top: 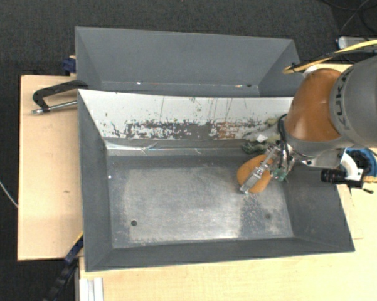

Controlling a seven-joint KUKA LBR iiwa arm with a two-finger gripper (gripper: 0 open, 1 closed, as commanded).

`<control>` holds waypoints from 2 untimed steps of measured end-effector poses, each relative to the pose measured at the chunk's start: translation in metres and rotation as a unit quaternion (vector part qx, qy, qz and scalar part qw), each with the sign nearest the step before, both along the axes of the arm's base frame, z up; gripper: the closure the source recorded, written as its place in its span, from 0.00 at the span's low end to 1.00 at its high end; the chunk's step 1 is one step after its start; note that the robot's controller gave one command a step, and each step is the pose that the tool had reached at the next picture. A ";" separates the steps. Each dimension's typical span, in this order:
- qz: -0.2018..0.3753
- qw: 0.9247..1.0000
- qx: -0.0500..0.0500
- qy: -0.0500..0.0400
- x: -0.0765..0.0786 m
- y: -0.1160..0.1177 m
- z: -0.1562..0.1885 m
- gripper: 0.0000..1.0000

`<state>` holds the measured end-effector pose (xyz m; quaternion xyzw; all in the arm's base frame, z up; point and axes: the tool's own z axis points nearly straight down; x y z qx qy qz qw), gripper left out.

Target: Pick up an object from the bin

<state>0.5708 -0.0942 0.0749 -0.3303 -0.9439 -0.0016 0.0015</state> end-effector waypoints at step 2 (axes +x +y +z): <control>0.001 1.000 -0.002 -0.004 0.003 0.001 0.036 1.00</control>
Offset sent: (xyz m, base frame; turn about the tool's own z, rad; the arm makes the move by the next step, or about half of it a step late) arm -0.0001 -0.0001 0.0245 0.0000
